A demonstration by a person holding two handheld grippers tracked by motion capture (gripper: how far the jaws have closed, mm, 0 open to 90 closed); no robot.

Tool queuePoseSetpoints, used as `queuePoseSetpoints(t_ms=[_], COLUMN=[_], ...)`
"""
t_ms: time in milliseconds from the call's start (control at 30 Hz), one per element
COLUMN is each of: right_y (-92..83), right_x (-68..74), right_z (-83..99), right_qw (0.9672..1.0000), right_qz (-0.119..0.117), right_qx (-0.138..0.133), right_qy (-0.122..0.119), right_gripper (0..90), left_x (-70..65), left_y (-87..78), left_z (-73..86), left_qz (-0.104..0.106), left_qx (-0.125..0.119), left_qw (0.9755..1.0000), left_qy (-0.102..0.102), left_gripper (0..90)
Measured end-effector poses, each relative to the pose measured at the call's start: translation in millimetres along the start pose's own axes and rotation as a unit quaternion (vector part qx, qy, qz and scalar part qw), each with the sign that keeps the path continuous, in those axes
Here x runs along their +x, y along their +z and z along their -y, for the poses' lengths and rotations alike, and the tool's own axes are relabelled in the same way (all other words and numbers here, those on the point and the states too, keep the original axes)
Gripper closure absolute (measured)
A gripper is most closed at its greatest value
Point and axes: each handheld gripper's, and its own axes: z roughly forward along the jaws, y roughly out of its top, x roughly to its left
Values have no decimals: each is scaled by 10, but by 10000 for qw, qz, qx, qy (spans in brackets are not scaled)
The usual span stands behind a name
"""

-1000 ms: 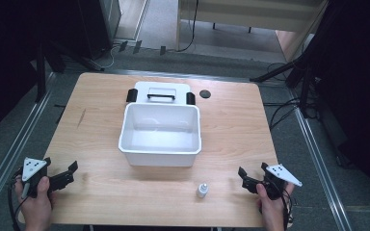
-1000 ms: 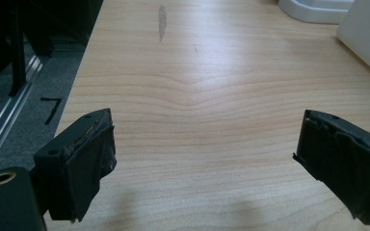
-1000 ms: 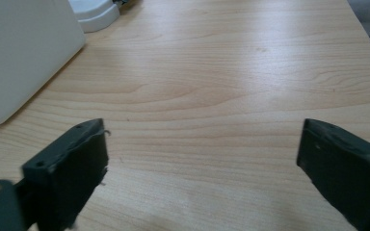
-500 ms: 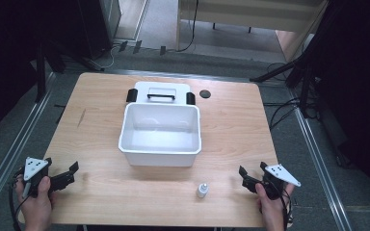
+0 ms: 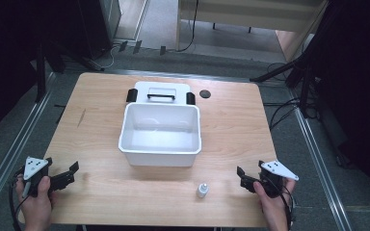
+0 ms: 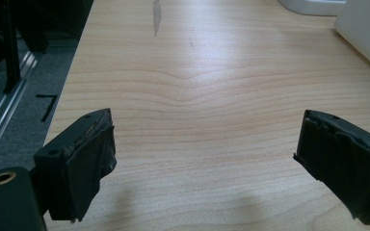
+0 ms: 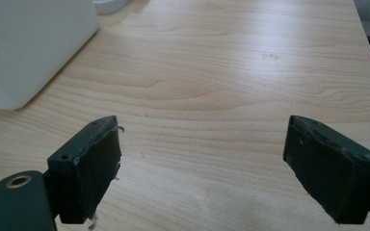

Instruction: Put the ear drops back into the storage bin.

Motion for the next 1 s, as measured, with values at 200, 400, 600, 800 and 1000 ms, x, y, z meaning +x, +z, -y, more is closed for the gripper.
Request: queuePoseSetpoints(t_ms=[200,400,600,800,1000], right_y=[-81,-123,-119,-89,-68], right_x=[69,152,223,309,363], right_z=[-218,-394,-526,-638,-807], right_qw=[9968,9890,9722,9501,9231], right_qz=[16,-191,-383,-679,-1314], right_qx=[415,855,1414,1883,2459], right_qy=[-680,-1196,-1829,-2394,-2650], right_gripper=[128,130,165,246,304], left_x=[8,6,4,8,12], left_y=[0,0,-3,-4,-8], left_z=[0,0,2,3,4], left_qz=[35,42,13,17,24], left_qx=[3,-8,-30,-41,-47], left_qw=[10000,10000,10000,10000,10000], left_qy=[-13,-5,-4,-43,-73], left_gripper=[71,71,71,72,71])
